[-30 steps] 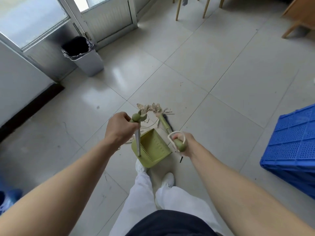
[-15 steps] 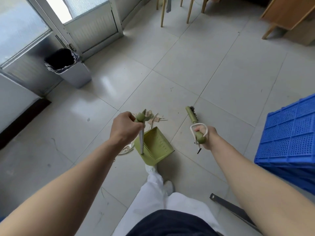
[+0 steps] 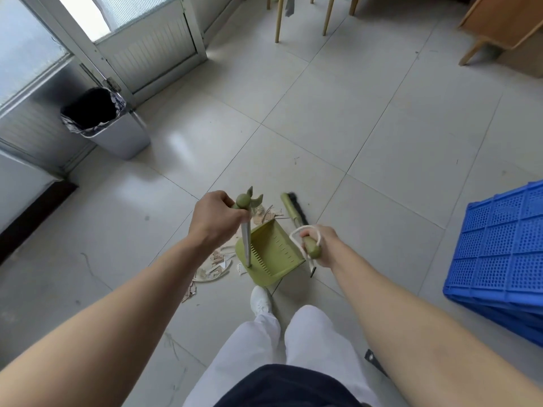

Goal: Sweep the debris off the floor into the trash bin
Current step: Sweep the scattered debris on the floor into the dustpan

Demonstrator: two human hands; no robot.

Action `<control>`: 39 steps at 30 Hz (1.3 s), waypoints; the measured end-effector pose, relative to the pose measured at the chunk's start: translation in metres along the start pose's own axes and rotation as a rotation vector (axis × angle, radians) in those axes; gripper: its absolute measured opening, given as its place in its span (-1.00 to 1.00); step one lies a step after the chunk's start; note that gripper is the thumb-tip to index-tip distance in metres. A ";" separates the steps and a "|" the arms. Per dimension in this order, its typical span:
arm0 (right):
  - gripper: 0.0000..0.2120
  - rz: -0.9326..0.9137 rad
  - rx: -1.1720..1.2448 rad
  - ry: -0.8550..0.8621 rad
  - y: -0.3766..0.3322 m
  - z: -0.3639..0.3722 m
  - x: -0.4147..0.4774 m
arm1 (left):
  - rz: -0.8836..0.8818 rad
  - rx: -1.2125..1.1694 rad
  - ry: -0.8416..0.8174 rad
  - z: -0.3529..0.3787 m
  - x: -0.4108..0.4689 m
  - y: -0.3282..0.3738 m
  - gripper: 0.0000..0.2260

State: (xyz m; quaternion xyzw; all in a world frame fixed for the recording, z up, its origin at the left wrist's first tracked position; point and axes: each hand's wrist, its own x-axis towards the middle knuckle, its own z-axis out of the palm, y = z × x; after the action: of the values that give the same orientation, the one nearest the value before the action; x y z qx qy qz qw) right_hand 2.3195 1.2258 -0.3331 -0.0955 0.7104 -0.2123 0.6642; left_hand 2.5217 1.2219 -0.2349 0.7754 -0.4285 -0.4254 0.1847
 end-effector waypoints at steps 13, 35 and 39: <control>-0.78 -0.156 -0.338 0.031 -0.143 -0.033 0.050 | -0.070 -0.105 0.146 0.023 0.028 0.057 -0.82; -0.83 -0.055 -0.560 -0.113 -0.142 -0.025 0.036 | -0.337 -0.184 0.375 0.024 -0.003 0.040 -0.77; -0.74 -0.087 -0.588 -0.074 -0.129 -0.010 0.035 | -0.332 -0.169 0.386 0.014 -0.026 0.020 -0.77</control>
State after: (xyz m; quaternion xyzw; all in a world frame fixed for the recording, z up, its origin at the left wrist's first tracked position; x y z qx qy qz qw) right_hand 2.2875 1.0975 -0.3091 -0.3217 0.7120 -0.0220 0.6238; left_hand 2.4935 1.2336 -0.2167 0.8837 -0.2152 -0.3283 0.2550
